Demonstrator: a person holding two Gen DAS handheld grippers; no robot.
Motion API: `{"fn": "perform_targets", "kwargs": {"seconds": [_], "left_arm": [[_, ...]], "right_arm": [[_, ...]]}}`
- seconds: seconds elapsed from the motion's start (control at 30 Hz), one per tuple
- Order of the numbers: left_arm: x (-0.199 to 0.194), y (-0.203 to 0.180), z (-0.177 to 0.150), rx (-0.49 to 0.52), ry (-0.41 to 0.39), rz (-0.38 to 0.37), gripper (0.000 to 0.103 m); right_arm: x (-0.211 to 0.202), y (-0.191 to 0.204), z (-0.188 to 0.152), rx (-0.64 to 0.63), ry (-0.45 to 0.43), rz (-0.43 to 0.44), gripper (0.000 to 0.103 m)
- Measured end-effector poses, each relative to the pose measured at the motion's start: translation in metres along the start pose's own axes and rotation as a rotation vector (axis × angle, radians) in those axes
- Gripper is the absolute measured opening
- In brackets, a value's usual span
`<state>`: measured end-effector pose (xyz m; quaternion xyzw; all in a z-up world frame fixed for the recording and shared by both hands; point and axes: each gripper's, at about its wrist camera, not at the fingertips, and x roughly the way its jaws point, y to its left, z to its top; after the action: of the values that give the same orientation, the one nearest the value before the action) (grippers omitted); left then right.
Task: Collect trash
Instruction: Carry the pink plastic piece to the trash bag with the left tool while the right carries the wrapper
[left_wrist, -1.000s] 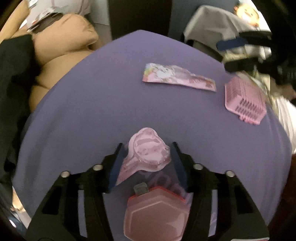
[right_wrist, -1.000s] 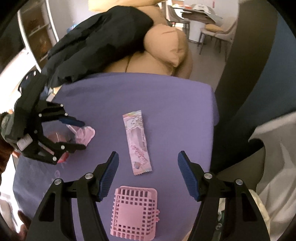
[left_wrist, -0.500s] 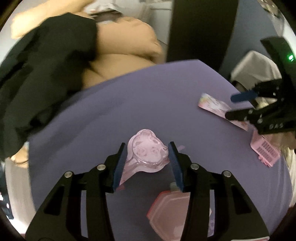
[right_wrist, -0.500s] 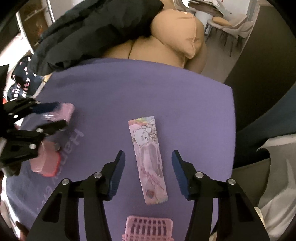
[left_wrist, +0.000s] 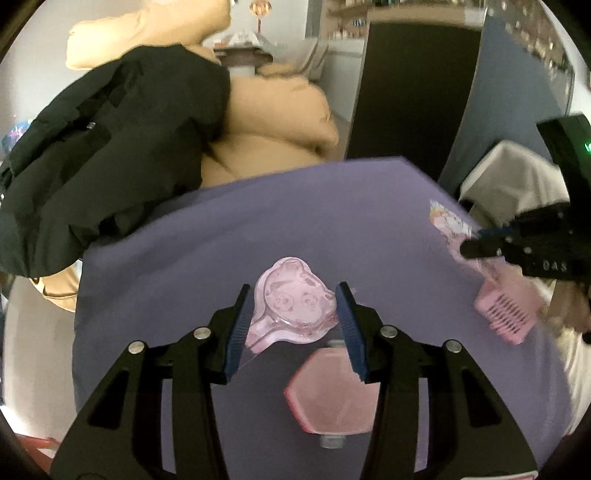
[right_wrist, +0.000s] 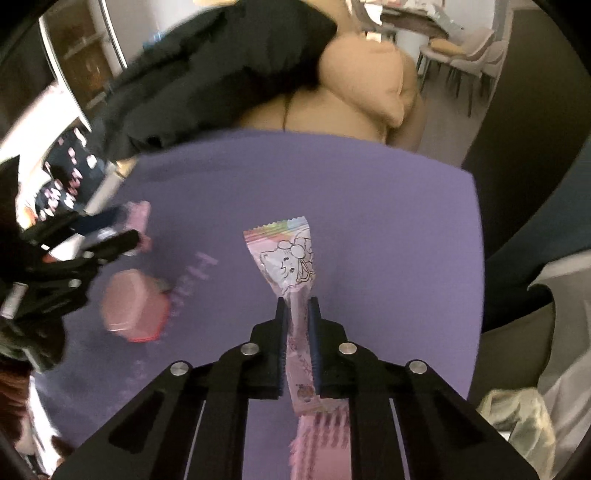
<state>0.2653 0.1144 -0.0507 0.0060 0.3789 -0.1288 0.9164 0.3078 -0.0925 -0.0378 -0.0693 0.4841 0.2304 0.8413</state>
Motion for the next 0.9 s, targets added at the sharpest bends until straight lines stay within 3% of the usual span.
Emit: {"fn": "perform_targets", "kwargs": {"seconds": [0.17,0.43,0.63,0.9], "left_arm": [[-0.045,-0.017,0.001,-0.055,-0.097,-0.054,0.043],[-0.109,-0.049,0.001,-0.11,-0.2,-0.081,0.043],[-0.135,-0.076,0.005,-0.147,-0.228,-0.103,0.043],[-0.156,-0.131,0.019,-0.08,-0.248,-0.099,0.043]], "right_arm": [[-0.053,0.009,-0.011,0.0,-0.133,0.011,0.012],[-0.111,0.014,-0.035,0.0,-0.266,0.066,0.012],[-0.149,0.007,-0.06,0.005,-0.353,0.068,0.012],[-0.197,-0.029,-0.093,0.047,-0.435,0.049,0.012]]}}
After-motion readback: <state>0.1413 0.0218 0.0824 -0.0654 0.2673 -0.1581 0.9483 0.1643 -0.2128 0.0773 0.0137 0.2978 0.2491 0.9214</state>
